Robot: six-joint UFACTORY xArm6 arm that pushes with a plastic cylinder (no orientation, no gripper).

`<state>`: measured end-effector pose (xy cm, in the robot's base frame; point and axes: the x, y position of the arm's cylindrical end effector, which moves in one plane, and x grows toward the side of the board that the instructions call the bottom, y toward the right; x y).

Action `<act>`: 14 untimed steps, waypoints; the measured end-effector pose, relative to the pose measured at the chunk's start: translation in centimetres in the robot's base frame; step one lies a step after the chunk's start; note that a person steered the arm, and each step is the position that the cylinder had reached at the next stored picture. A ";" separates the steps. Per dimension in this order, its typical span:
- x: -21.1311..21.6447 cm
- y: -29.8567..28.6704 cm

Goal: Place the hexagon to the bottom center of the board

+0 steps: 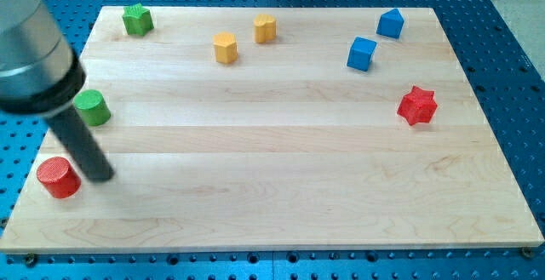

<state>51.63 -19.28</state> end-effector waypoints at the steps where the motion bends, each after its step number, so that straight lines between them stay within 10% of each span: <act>1: -7.2 7.7; 6: -21.9 0.5; 8: -27.3 6.5; 10: -19.3 15.6; 13: -19.2 20.9; 14: -9.2 19.7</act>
<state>42.45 0.45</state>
